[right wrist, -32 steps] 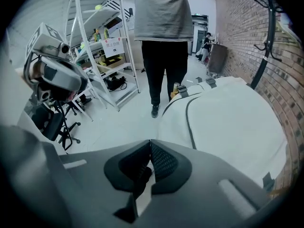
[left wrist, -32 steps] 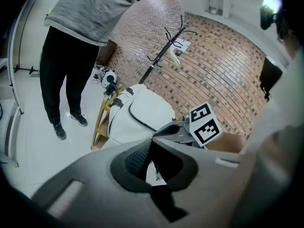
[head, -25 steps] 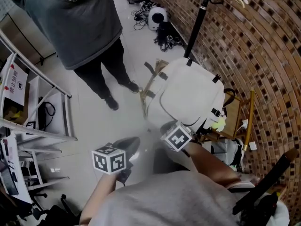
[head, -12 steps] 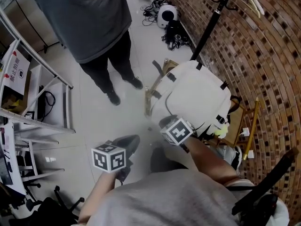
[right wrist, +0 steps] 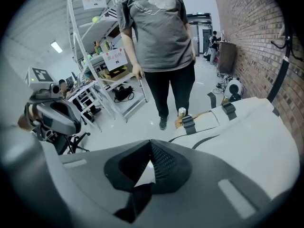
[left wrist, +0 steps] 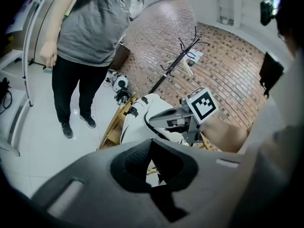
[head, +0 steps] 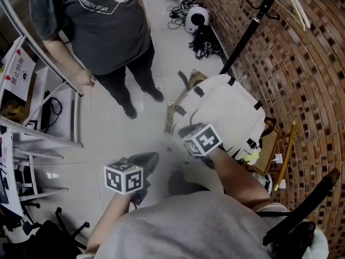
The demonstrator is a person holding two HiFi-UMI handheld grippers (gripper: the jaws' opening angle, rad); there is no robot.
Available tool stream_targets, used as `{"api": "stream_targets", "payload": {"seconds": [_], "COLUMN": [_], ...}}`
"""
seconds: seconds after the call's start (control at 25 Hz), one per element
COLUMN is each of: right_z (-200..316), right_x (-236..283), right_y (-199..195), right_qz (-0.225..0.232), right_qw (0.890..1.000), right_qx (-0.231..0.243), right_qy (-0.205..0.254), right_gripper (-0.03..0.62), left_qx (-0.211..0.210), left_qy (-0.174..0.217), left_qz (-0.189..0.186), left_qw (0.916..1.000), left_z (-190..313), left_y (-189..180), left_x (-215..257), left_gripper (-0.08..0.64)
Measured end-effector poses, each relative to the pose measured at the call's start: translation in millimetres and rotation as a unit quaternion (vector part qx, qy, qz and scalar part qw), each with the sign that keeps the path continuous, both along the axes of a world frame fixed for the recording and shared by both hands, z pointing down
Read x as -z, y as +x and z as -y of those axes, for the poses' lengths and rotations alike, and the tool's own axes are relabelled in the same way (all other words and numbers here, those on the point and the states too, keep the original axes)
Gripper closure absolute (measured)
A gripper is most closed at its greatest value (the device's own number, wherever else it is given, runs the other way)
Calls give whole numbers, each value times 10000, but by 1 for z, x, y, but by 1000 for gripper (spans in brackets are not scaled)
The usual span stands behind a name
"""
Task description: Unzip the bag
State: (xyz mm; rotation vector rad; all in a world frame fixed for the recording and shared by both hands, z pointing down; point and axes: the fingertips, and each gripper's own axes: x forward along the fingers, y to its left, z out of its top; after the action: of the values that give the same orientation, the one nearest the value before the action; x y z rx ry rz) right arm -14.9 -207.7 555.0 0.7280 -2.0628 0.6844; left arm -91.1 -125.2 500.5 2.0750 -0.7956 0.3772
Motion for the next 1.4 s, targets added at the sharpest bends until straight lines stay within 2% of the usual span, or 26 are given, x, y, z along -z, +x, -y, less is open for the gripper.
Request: {"api": "stream_targets", "payload": {"seconds": [0.48, 0.84, 1.4], "right_z": [38, 68, 110], "right_x": [10, 20, 20], "right_y": [-3, -1, 4], "right_qz": [138, 412, 449], "right_qw": [9999, 9991, 9987], "right_qx": [28, -109, -162], "right_qy": [-56, -59, -160], "right_gripper": [589, 589, 589], "left_qx": [184, 205, 221], "left_qy": [9, -16, -30], "left_qz": [33, 5, -68], "left_qw": [9998, 9998, 9997], "left_z": [25, 40, 79], "left_y": [-2, 4, 7], "left_x": [0, -4, -7], "left_gripper": [558, 558, 558]}}
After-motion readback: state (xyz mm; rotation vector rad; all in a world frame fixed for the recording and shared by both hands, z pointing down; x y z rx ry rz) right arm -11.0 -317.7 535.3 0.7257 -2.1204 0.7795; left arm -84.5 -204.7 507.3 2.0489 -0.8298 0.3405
